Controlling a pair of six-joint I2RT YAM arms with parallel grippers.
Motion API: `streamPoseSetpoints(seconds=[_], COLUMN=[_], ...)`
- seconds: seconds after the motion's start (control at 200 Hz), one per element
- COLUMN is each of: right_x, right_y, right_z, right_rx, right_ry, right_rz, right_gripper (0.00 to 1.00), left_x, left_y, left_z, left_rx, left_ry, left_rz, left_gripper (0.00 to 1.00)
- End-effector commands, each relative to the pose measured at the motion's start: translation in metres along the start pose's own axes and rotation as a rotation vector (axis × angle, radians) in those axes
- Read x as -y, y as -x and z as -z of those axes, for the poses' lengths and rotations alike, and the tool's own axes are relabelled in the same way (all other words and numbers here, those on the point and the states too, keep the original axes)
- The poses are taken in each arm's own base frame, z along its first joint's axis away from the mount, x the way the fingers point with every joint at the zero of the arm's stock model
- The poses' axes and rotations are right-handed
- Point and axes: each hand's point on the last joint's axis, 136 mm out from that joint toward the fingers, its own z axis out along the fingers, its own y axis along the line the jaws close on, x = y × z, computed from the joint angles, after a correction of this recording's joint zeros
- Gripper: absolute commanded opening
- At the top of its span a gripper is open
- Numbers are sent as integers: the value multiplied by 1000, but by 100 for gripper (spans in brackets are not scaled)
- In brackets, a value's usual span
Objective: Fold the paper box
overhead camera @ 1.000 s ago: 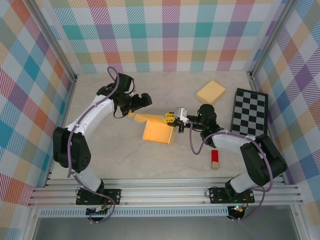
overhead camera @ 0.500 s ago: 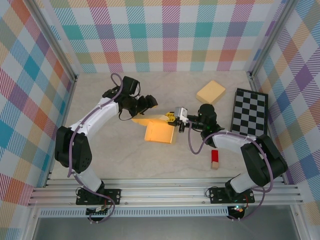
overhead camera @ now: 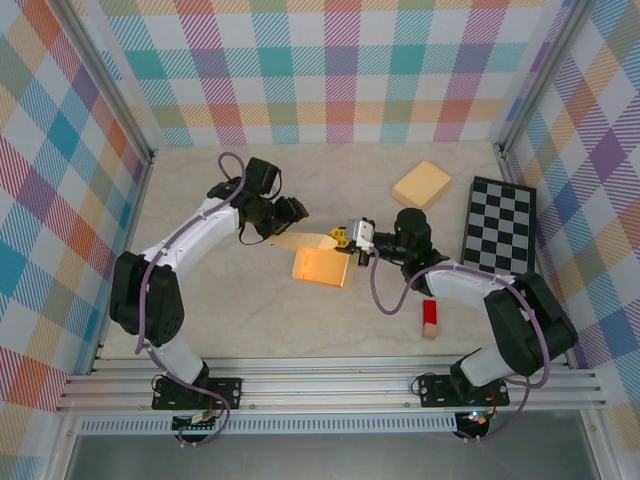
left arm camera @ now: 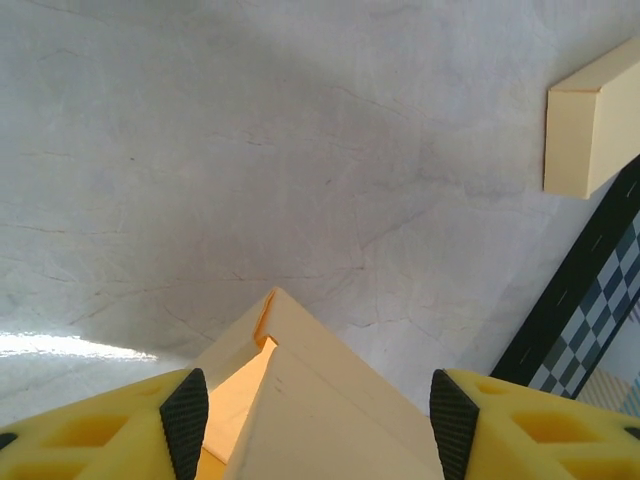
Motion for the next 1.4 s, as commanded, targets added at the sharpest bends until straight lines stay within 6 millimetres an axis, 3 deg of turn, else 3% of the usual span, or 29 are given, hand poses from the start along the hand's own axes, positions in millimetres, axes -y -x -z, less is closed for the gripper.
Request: streamPoseSetpoints(seconds=[0.0,0.085,0.245,0.38,0.55,0.7,0.92,1.395], right_x=[-9,-14,-28,-38,-51,-54,-49,-59], right_y=[-21,-37,-63,-76,-88,-88,-67,-61], right_z=[-12,-16,-19,-19,-12,-7,5,26], right_rx=[-66,-103,-170,-210,-286,-345,-371,-442], right_ry=[35,57,126,170,246,281,275,267], right_rz=[11,1,-45,-73,-87,-110,-135,-203], right_gripper=[0,11,15,21,28,34,41,46], left_x=[13,4,-21,-37,-58,-76,-95,-80], left_y=[-11,-7,-11,-17,-17,-20,-22,-35], left_z=[-1,-1,-15,-29,-32,-35,-29,-4], left_rx=[3,53,88,101,148,153,199,323], left_ry=[-24,34,139,193,309,356,392,349], left_rz=[-10,-59,-105,-117,-185,-186,-175,-132], left_gripper=[61,61,60,59,59,59,59,58])
